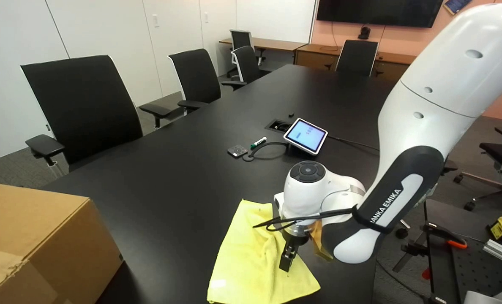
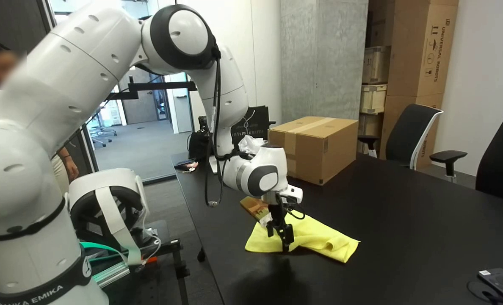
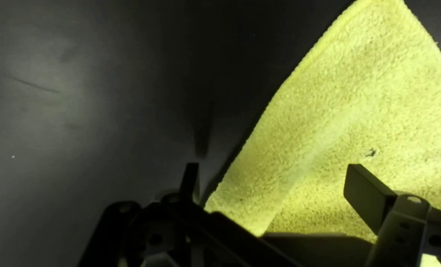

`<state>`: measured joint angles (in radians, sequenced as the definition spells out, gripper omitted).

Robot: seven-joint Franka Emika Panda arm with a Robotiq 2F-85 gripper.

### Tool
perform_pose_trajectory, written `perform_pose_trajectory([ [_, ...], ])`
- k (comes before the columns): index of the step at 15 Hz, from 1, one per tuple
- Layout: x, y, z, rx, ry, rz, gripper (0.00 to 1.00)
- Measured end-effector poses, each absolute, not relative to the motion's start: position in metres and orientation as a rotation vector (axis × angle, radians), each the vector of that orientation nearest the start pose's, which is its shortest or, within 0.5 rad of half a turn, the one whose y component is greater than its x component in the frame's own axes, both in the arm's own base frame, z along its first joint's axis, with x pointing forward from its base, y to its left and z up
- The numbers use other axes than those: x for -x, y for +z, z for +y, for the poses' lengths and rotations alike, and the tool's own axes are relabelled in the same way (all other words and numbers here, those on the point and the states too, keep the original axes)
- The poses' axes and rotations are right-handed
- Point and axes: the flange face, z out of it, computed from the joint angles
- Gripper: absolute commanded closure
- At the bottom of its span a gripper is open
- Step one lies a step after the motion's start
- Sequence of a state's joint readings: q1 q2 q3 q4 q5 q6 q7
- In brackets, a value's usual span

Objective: Fold the towel once

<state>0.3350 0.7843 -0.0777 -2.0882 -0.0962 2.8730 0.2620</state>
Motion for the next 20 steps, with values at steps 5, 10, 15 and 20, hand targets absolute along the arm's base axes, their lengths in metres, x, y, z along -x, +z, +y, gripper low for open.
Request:
perform_pose_trajectory([
  [5, -0.516, 0.035, 0.154, 3.211, 0.045, -0.152, 0.00],
  [10, -0.513, 0.034, 0.161, 3.145, 0.087, -0.135, 0.00],
  [15, -0.517, 0.034, 0.148, 3.123, 0.081, -0.133, 0.00],
  [20, -0.515, 0.029, 0.146, 3.126, 0.092, -0.133, 0.00],
])
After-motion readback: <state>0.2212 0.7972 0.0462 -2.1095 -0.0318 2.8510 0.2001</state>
